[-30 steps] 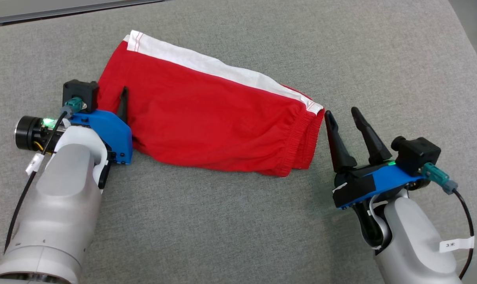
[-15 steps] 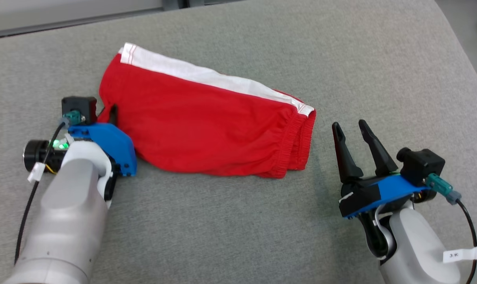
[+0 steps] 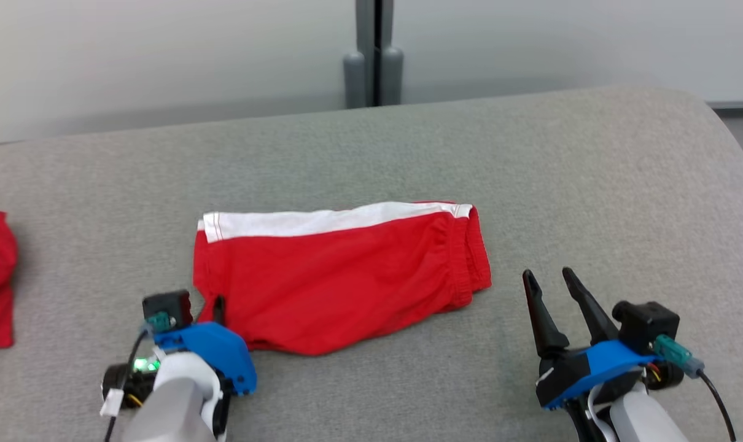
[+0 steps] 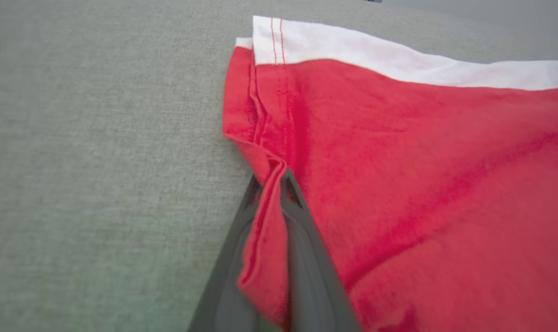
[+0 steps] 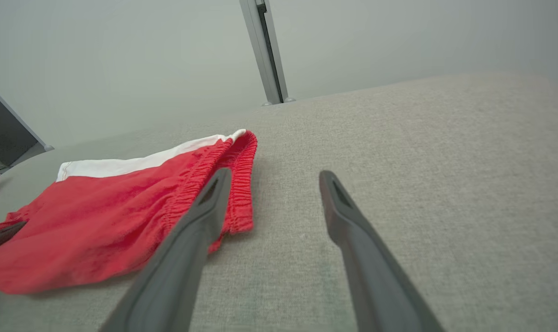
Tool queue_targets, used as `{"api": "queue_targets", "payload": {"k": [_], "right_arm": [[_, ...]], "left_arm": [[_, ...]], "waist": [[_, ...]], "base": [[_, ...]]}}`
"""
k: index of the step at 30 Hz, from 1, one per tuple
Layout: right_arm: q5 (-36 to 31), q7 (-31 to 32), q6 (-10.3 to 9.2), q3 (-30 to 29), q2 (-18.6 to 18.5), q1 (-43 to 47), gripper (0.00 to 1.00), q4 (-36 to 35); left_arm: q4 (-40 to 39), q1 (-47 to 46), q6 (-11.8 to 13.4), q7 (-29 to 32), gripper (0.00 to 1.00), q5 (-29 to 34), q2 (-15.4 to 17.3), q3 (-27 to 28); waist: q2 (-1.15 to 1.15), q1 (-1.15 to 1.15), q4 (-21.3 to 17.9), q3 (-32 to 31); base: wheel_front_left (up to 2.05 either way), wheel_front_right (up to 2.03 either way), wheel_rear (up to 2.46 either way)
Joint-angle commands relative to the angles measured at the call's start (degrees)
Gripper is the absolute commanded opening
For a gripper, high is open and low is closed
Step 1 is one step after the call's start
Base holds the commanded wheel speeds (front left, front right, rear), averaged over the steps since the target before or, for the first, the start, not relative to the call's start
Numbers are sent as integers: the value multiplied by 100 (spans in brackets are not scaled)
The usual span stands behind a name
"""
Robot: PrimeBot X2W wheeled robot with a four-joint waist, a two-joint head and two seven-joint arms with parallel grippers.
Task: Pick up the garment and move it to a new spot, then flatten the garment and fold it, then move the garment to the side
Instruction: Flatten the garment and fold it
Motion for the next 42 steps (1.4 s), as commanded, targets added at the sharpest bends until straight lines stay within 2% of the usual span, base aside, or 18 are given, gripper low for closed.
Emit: {"api": "queue_targets", "payload": {"k": [1,2,3,4,6,14,19,28,32,35,36,37,38,39,42], "right_arm": [[-66,-3,1,-28,-23,123,100,30],[-71,-3,1,-25,-24,162,100,49],[-76,-3,1,-24,-31,200,100,58],[-85,-3,1,0,-34,225,100,73],[-95,-3,1,40,-39,210,100,70],[-202,-3,1,225,15,-339,100,145],[-422,-3,1,144,61,-785,100,695],[-772,-3,1,-502,97,-1000,100,1851],[-442,-2,2,-289,119,-956,100,2070],[112,-2,2,198,125,-898,100,1957],[292,-2,2,350,123,-865,94,1928],[416,-2,2,474,120,-841,62,1919],[536,-1,1,604,119,-839,41,1894],[650,-1,2,691,119,-838,0,1887],[896,-2,2,827,97,-841,0,1793]], "left_arm": [[-53,196,6,-43,0,-64,-14,6],[-106,281,33,-56,0,-97,-30,5],[-170,363,58,-70,21,-105,-44,-26],[-239,452,75,-77,100,-122,-54,-52],[-597,592,117,-86,100,-192,-66,-63],[-2608,1312,663,-93,100,-205,-68,-302],[-3514,1623,902,-88,100,-71,-66,-470],[-4002,1885,1017,-89,100,-44,-71,-602],[-4100,1909,1040,-89,100,-35,-70,-571],[-4158,1920,1019,-89,100,-10,-69,-589],[-4176,1933,1015,-89,100,-15,-69,-599],[-4191,1946,1016,-89,100,-21,-69,-609],[-4203,1959,1015,-90,100,-32,-71,-621],[-4212,1972,1016,-90,100,-47,-70,-627],[-4241,2004,1020,-90,100,-46,-69,-630]], "waist": [[1,1,81,-61],[1,1,126,-92],[1,1,174,-114],[1,1,212,-124],[1,1,292,-131],[1,1,618,88],[1,1,856,164],[1,1,1107,264],[1,1,1141,307],[1,1,1165,331],[1,1,1171,334],[1,1,1174,335],[1,1,1177,337],[1,1,1178,338],[1,1,1181,324]], "base": [[0,0,0],[0,0,0],[0,0,0],[0,0,0],[0,0,0],[0,0,0],[0,0,0],[0,0,0],[0,0,0],[0,0,0],[0,0,0],[0,0,0],[0,0,0],[0,0,0],[0,0,0]]}}
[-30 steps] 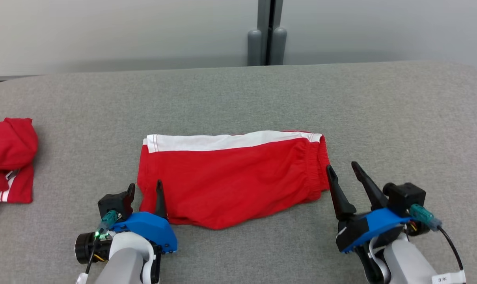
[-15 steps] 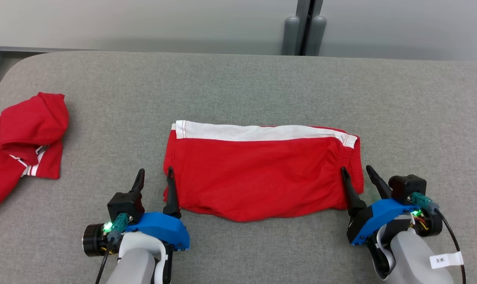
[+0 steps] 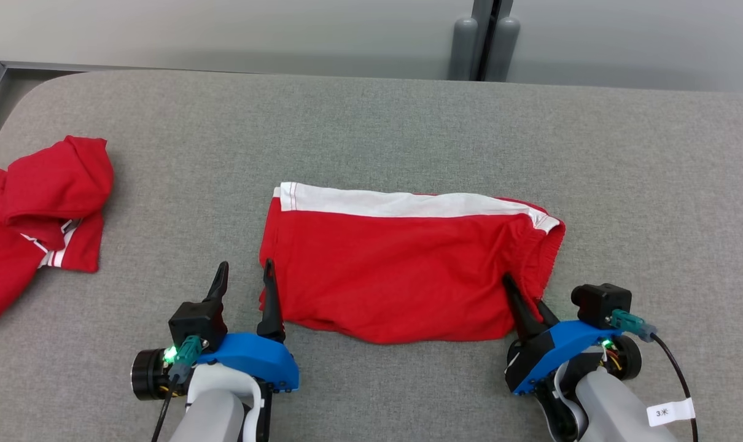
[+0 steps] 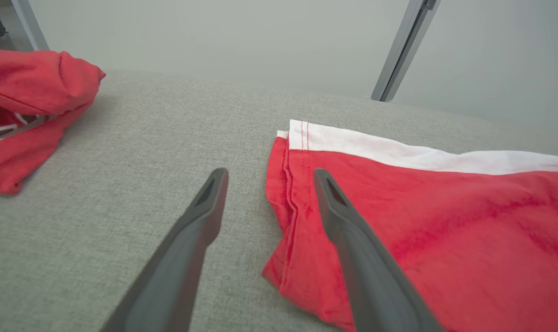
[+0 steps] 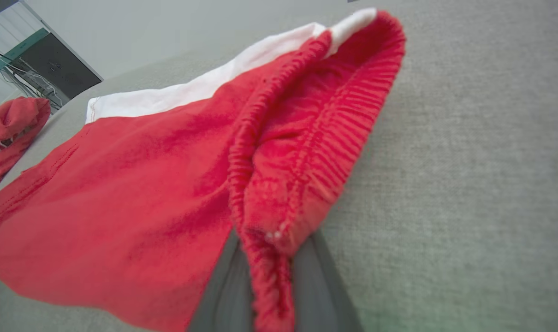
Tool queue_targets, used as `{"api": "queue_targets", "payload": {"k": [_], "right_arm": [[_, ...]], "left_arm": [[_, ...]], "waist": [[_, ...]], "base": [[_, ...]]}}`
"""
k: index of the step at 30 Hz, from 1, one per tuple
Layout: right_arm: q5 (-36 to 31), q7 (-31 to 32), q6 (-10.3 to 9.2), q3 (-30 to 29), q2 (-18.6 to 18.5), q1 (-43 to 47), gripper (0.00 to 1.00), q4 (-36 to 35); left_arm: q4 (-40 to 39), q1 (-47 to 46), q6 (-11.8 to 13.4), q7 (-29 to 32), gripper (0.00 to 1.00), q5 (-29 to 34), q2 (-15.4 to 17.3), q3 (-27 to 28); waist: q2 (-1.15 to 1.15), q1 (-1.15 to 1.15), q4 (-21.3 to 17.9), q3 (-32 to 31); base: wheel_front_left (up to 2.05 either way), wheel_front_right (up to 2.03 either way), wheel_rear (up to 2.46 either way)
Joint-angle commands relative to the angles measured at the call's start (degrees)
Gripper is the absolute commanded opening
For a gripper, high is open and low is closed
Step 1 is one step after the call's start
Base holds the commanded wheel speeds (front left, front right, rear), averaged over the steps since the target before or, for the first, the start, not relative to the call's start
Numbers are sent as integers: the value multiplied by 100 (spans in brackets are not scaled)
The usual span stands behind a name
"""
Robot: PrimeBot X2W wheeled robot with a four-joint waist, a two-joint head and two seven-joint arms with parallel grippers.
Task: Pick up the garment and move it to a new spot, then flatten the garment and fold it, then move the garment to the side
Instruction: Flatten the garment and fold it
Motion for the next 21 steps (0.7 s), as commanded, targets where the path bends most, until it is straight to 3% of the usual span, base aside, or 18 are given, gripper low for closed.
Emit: {"api": "queue_targets", "payload": {"k": [1,12,16,21], "right_arm": [[127,1,3,2,-57,98,0,-66],[231,-1,2,-654,-454,457,0,-652],[123,-1,2,-442,-523,452,0,-909],[62,-1,2,-21,-462,278,0,-1114]], "left_arm": [[-48,122,2,-14,100,30,-2,-10],[-38,472,-92,-14,100,-1,-4,-82],[-21,536,-96,-14,100,-137,-2,-284],[-14,488,-57,-14,100,-372,1,-724]], "waist": [[-1,0,-2,-22],[-1,0,-291,-307],[-1,0,-286,-351],[-1,0,105,-344]], "base": [[0,0,0],[0,0,0],[0,0,0],[0,0,0]]}}
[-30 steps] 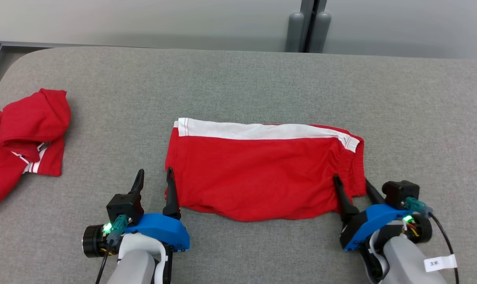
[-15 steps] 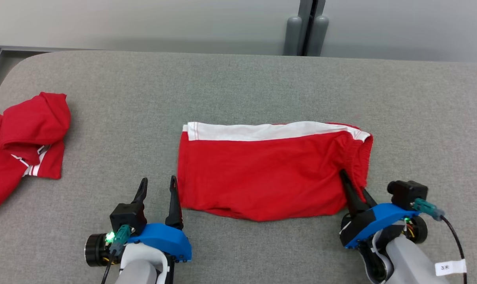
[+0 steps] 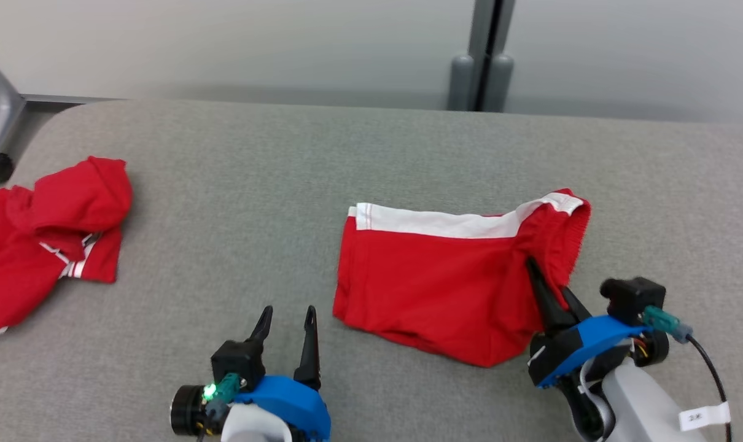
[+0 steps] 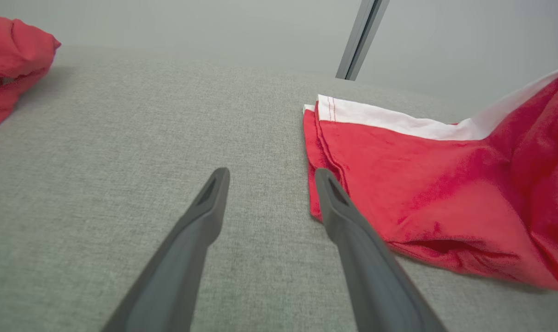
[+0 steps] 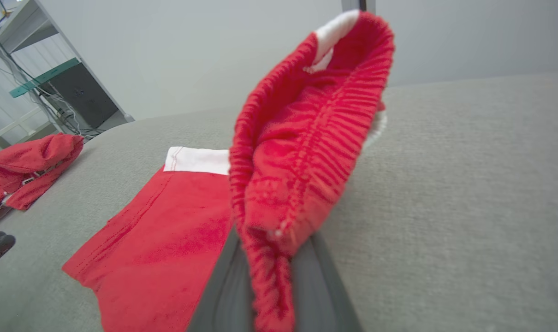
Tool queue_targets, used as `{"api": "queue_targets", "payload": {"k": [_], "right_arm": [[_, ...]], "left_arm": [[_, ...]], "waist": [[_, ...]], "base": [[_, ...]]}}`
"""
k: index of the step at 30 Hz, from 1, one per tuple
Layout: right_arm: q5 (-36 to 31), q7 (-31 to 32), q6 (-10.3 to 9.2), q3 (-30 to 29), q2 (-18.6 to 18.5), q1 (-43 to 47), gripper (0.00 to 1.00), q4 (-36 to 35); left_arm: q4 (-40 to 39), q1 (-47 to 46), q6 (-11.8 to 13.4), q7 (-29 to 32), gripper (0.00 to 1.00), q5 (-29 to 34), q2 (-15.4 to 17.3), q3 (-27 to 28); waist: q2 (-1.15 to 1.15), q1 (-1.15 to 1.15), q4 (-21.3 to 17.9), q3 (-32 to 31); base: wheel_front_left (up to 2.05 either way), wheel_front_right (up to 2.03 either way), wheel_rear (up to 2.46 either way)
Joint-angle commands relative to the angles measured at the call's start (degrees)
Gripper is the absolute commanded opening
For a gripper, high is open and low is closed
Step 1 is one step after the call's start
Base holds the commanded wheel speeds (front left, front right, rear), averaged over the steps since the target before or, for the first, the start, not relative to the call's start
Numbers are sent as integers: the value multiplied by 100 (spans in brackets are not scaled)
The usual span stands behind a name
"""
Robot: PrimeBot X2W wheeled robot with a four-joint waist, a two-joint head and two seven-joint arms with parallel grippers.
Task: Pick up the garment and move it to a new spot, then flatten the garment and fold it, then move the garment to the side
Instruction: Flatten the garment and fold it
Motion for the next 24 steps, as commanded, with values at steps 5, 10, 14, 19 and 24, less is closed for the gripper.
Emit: {"api": "queue_targets", "payload": {"k": [5,10,14,19,24], "right_arm": [[-138,-3,1,350,92,-273,0,162],[-373,-4,1,458,176,-507,0,590],[-442,-3,1,502,293,-588,100,729],[-489,-4,1,641,360,-550,100,551],[-653,-3,1,378,295,-307,100,92]], "left_arm": [[57,-18,48,-14,100,-167,4,-394],[74,33,94,-14,100,-231,1,-569],[55,79,126,-14,100,-245,-1,-583],[-53,61,134,-14,100,-230,-1,-439],[-217,8,163,-14,100,-52,0,-251]], "waist": [[0,0,715,72],[0,0,1363,82],[0,0,1642,82],[0,0,1620,36],[0,0,1276,-75]], "base": [[0,0,0],[0,0,0],[0,0,0],[0,0,0],[0,0,0]]}}
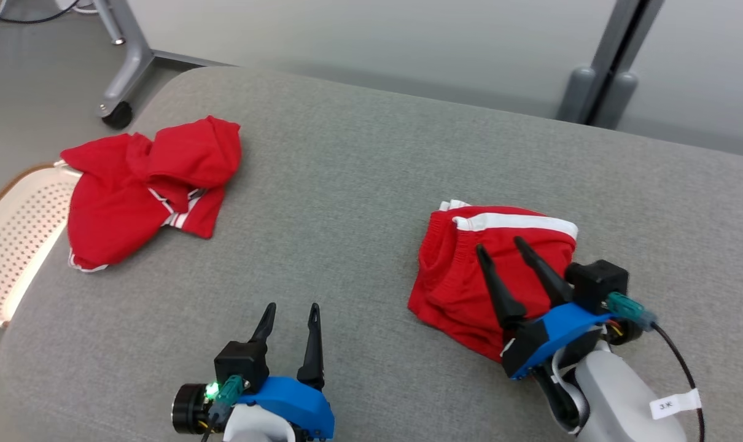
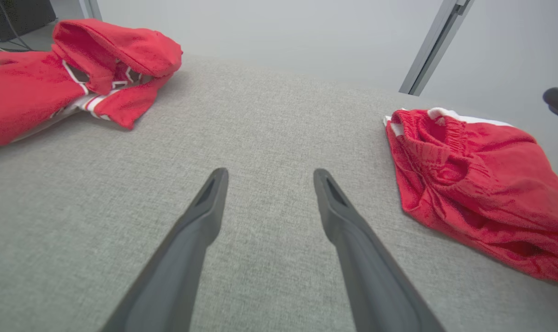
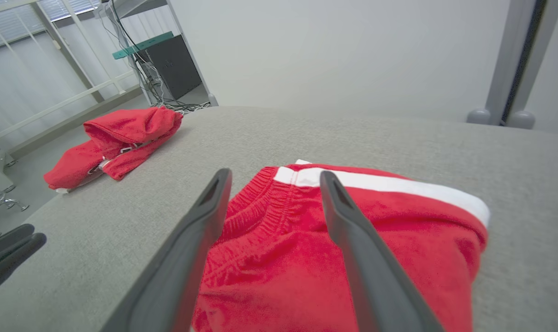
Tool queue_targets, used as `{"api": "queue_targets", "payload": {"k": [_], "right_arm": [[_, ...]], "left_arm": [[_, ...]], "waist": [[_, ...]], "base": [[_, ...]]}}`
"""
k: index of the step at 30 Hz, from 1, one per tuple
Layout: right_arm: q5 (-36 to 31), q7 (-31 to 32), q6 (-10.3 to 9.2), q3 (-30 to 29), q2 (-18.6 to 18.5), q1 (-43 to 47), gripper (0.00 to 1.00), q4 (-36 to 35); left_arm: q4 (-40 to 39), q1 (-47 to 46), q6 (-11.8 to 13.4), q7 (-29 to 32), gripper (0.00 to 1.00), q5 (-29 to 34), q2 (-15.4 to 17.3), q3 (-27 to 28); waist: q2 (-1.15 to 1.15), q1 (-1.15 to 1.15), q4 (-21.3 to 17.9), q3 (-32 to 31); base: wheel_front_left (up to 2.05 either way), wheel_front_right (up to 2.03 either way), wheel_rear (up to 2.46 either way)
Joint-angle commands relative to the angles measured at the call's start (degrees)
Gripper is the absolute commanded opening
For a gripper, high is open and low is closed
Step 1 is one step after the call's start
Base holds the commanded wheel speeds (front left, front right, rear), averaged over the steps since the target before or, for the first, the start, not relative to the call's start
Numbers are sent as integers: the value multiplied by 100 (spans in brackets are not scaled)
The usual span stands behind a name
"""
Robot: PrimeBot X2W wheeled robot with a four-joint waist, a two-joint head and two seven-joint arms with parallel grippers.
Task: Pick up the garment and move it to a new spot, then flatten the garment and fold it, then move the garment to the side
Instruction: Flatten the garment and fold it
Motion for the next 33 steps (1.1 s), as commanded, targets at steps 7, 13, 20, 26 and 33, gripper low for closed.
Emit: {"api": "queue_targets", "payload": {"k": [7,13,20,26,33], "right_arm": [[-833,-3,1,-1351,-64,774,100,-730],[-1330,-3,1,-1997,75,1274,100,-820],[-1591,-3,1,-2204,134,1713,100,-714],[-1512,-3,1,-2059,139,1927,100,-757],[-1378,-3,1,-1912,137,1903,100,-760]], "left_arm": [[-337,-10,84,-14,100,542,-3,314],[-303,235,16,-14,100,748,-1,619],[-238,595,-51,-14,100,899,-1,901],[-214,815,-134,-14,100,1088,-2,1115],[-260,880,-143,-14,100,1169,-3,1144]], "waist": [[0,0,-837,-264],[0,0,-1315,-453],[0,0,-1610,-752],[0,0,-1711,-829],[0,0,-1681,-819]], "base": [[0,0,0],[0,0,0],[0,0,0],[0,0,0],[0,0,0]]}}
